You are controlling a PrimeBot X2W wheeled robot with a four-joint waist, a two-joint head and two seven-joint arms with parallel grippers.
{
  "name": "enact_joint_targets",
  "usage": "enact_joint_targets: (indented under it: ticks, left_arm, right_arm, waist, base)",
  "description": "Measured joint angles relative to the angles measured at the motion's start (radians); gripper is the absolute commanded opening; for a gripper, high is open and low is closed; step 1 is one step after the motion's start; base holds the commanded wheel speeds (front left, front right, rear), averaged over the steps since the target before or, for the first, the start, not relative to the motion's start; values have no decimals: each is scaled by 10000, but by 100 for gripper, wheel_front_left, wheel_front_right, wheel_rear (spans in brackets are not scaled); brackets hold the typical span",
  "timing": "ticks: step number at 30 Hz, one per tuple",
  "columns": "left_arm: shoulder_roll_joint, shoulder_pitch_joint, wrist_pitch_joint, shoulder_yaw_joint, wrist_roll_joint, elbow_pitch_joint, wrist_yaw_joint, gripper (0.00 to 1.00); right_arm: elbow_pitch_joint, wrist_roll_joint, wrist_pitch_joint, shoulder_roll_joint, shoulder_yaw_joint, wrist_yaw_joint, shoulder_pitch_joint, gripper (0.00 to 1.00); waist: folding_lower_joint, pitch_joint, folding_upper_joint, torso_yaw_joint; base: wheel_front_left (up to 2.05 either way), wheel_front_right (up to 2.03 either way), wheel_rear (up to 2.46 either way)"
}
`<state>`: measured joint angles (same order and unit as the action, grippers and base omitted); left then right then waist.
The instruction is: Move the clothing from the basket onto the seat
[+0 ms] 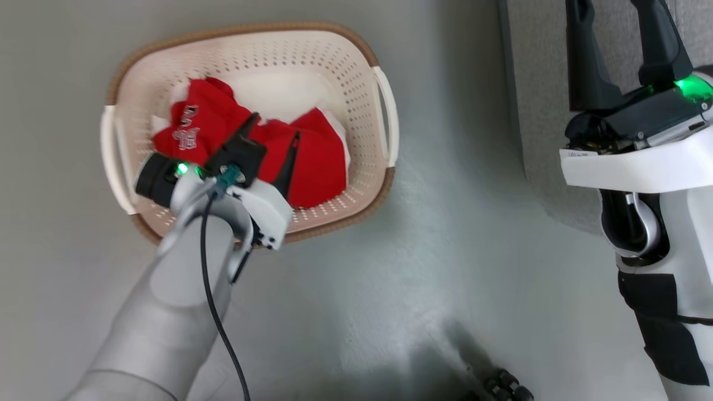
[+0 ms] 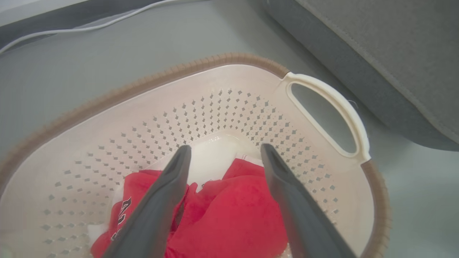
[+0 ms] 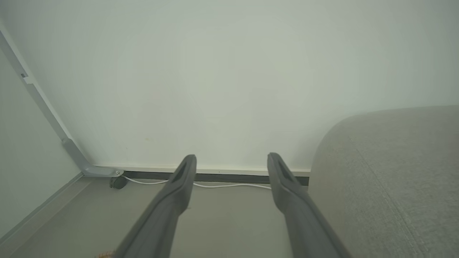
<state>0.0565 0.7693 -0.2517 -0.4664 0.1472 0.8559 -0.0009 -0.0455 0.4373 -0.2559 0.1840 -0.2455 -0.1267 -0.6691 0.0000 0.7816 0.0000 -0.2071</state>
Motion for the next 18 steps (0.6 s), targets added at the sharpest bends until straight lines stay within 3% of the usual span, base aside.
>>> enact_joint_targets:
  ticks: [8,18]
  left_arm:
    - [500,1769,109,-353,-443,2113,-522,100]
    - [959,3211,1287,-709,-587,3804,-970,100]
  right_arm:
    - [322,224,0,-407,-280,0,-519,100]
    - [593,485,0,-903,-564,0,-1011,100]
  waist:
    - [0,994,0,-723]
    - [-1,2019,0,-1608]
  base:
    - [0,0,0]
    - [0,0,0]
